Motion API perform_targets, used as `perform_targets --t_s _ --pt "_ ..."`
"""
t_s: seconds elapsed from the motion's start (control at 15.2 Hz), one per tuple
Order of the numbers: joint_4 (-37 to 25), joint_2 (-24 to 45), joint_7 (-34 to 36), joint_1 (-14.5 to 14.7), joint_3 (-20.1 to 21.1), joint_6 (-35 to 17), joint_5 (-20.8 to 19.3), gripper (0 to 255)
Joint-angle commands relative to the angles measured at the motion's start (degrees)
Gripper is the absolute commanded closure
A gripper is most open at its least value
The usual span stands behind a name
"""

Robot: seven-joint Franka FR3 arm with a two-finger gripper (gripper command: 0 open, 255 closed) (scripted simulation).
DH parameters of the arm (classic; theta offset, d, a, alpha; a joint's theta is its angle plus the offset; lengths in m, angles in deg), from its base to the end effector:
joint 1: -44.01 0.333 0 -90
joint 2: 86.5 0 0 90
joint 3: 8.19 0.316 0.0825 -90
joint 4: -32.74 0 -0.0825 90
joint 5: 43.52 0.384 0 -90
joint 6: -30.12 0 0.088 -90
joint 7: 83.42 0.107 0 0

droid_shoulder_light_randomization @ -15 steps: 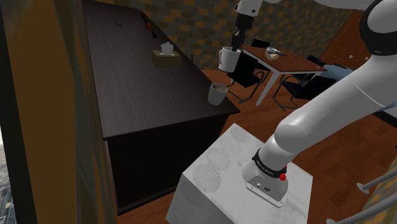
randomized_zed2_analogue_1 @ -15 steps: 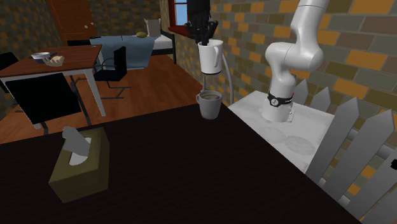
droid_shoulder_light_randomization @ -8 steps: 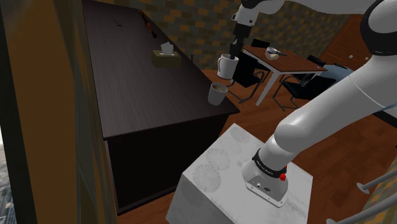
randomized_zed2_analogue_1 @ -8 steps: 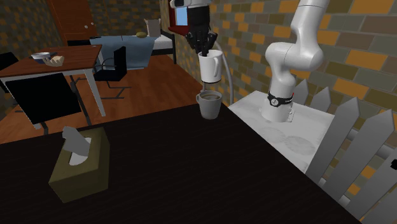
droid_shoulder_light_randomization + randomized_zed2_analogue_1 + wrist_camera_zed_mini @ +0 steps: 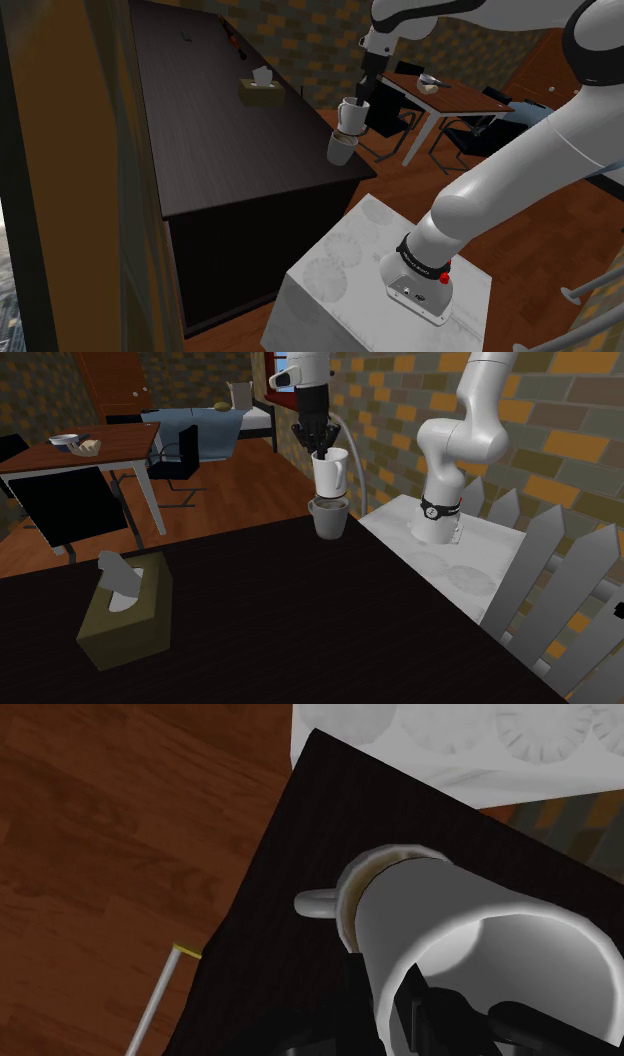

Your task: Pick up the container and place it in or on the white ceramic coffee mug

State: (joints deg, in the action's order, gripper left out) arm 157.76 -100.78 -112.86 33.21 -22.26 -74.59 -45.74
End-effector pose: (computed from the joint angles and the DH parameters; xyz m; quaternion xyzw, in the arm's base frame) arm 0.4208 -0.2046 0.4813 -0.9971 -0.0511 0.0447 0.0356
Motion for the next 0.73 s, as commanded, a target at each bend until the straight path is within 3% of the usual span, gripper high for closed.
perform_targets --t_s 0.0,0.66 --pt "1.53 0.07 -0.05 -0.04 -0.07 -1.64 -0.03 255" --pt "2.67 0.43 -0.12 -0.06 -0.15 -3.13 0.01 255"
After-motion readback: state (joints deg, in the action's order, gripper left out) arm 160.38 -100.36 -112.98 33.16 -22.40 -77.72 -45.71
